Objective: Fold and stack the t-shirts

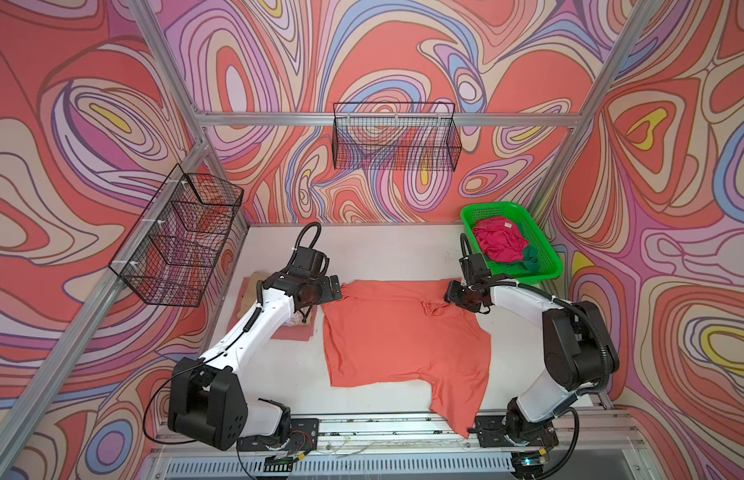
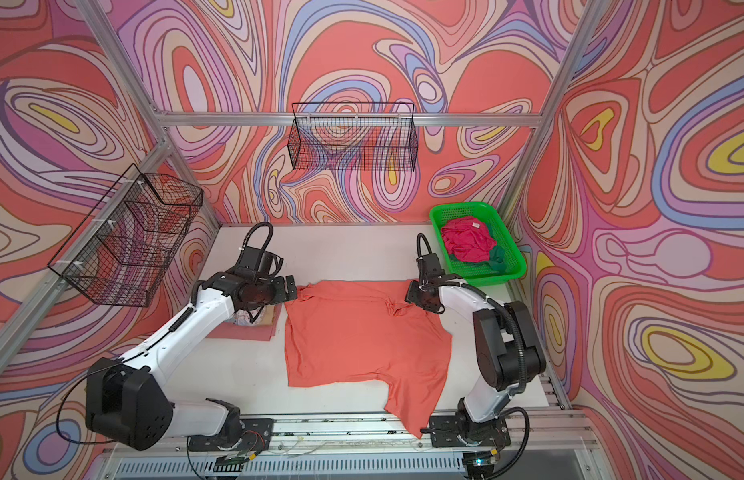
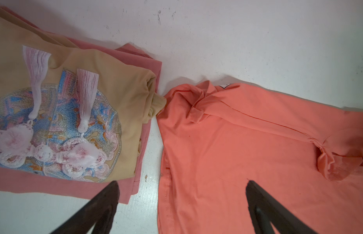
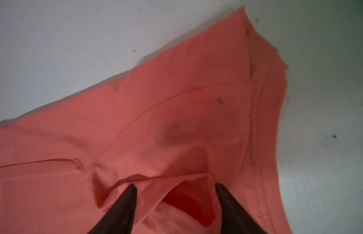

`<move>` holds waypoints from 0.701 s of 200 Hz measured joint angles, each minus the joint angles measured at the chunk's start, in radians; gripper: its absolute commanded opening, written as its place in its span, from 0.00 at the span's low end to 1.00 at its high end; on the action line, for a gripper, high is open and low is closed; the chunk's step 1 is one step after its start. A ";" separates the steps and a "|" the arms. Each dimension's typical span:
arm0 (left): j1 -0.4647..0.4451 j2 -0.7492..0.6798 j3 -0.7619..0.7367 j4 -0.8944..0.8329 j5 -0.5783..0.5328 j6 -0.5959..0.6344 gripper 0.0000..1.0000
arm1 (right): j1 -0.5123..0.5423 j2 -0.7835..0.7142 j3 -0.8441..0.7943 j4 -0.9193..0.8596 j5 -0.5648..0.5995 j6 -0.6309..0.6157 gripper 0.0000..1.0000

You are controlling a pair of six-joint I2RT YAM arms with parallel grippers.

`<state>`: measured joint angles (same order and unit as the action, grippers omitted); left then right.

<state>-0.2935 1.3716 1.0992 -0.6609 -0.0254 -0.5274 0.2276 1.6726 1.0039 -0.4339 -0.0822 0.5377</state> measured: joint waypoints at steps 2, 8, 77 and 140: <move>0.000 0.000 0.000 0.000 0.000 0.000 0.99 | 0.000 -0.002 -0.006 0.006 -0.006 0.000 0.64; 0.000 0.000 0.000 0.000 0.000 0.000 0.99 | 0.000 -0.008 -0.017 0.014 -0.020 -0.001 0.63; 0.000 0.000 -0.001 0.000 0.009 0.000 0.99 | 0.000 -0.148 -0.203 0.117 -0.183 -0.002 0.62; 0.000 -0.002 -0.003 0.001 0.023 0.000 0.99 | 0.003 -0.256 -0.334 0.157 -0.270 -0.009 0.61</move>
<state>-0.2935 1.3701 1.0966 -0.6601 -0.0025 -0.5274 0.2310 1.4166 0.6697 -0.2768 -0.3519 0.5285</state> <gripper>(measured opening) 0.987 0.614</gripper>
